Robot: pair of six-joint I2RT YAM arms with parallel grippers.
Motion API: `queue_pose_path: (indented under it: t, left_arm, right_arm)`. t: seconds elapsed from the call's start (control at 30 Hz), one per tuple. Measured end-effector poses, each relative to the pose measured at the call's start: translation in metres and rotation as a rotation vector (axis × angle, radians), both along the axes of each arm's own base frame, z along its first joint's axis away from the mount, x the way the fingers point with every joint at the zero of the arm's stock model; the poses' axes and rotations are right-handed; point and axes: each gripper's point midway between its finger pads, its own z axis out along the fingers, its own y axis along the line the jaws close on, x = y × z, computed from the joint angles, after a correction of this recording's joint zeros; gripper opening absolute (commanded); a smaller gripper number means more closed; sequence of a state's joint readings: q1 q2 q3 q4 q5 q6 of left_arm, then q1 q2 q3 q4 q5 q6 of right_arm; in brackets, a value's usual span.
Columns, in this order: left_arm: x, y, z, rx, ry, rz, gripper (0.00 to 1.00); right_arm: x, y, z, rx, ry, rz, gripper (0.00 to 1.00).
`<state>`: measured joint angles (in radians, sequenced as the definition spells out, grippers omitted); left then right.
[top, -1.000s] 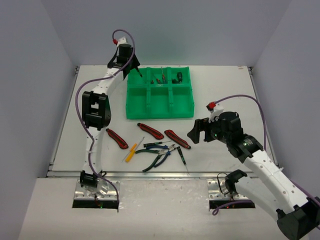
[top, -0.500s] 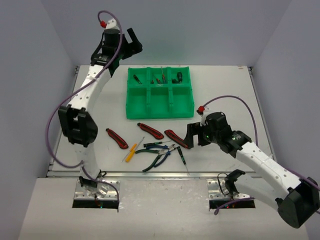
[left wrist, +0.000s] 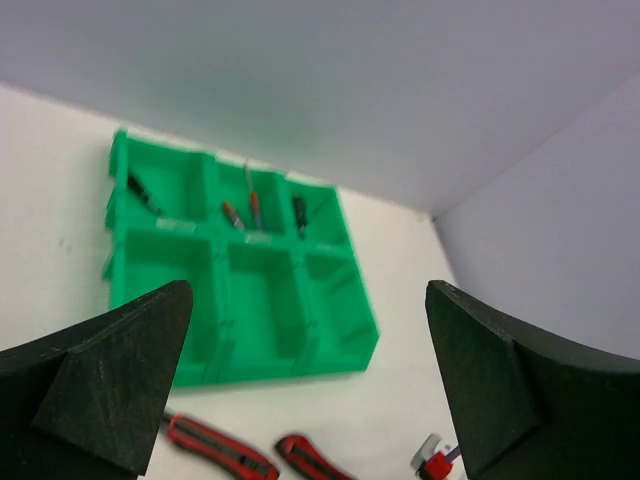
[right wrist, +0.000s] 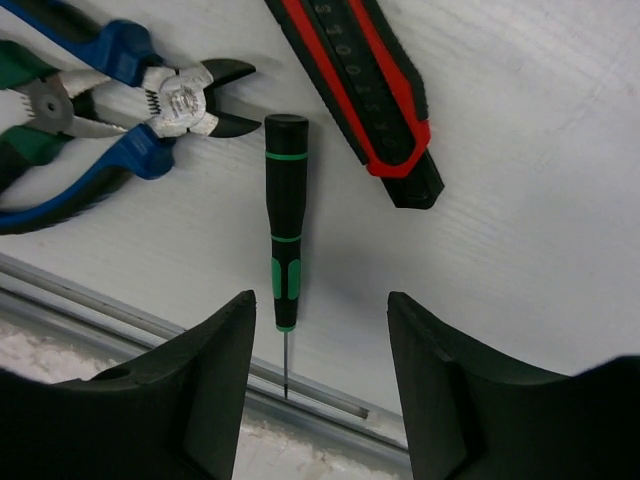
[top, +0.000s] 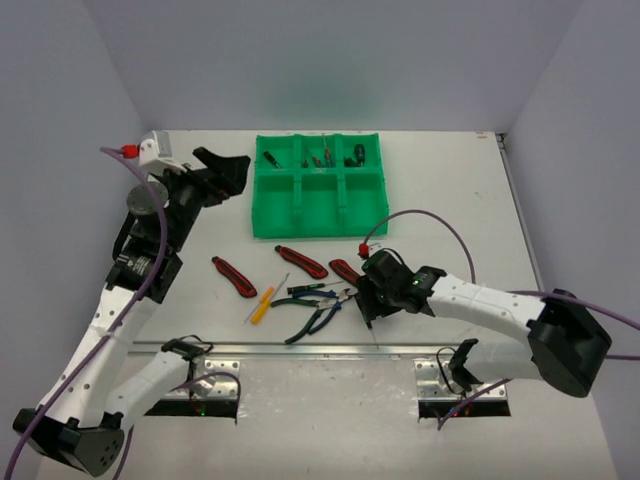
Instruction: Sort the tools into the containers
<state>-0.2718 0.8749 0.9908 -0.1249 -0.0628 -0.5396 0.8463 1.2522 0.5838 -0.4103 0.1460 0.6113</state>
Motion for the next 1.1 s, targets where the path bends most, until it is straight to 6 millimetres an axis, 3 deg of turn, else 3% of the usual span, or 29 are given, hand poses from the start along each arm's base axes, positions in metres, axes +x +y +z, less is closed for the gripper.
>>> queue_pose_path:
  t: [0.17, 0.23, 0.3, 0.4, 0.57, 0.7, 0.83, 0.9, 0.93, 0.97, 1.03, 1.1]
  left_arm:
    - [-0.006, 0.000, -0.093, 0.077, 0.242, -0.014, 1.00]
    - [-0.013, 0.001, -0.121, 0.102, 0.314, -0.023, 1.00]
    - [-0.020, 0.000, -0.135, 0.111, 0.350, -0.039, 1.00]
    - [-0.027, -0.008, -0.144, 0.099, 0.354, -0.092, 1.00]
    - [-0.042, -0.046, -0.177, 0.037, 0.387, -0.296, 1.00]
    - [-0.068, -0.095, -0.198, -0.063, 0.402, -0.549, 1.00]
    - [-0.097, -0.142, -0.192, -0.138, 0.370, -0.777, 0.96]
    - [-0.106, -0.162, -0.183, -0.163, 0.337, -0.858, 0.91]
    - [-0.110, -0.171, -0.179, -0.176, 0.323, -0.894, 0.81]
    - [-0.114, -0.178, -0.178, -0.187, 0.316, -0.924, 0.78]
    - [-0.119, -0.190, -0.178, -0.202, 0.319, -0.964, 0.75]
    - [-0.123, -0.199, -0.180, -0.212, 0.330, -0.988, 0.65]
  right_arm:
    - [-0.012, 0.004, -0.029, -0.078, 0.058, 0.035, 0.41]
    - [-0.010, 0.008, -0.033, -0.082, 0.060, 0.032, 0.24]
    - [-0.005, 0.013, -0.033, -0.070, 0.043, 0.026, 0.12]
    - [0.000, 0.020, -0.032, -0.059, 0.034, 0.019, 0.00]
    - [-0.003, 0.018, -0.029, -0.070, 0.035, 0.025, 0.00]
    - [-0.001, 0.022, 0.005, 0.007, -0.030, 0.047, 0.00]
    - [0.012, 0.047, 0.063, 0.198, -0.176, 0.099, 0.00]
    - [0.015, 0.057, 0.087, 0.284, -0.236, 0.130, 0.00]
    - [0.015, 0.062, 0.099, 0.331, -0.265, 0.150, 0.00]
    - [0.015, 0.067, 0.110, 0.374, -0.295, 0.168, 0.00]
    - [0.014, 0.074, 0.128, 0.449, -0.337, 0.203, 0.00]
    - [0.012, 0.079, 0.139, 0.498, -0.367, 0.229, 0.00]
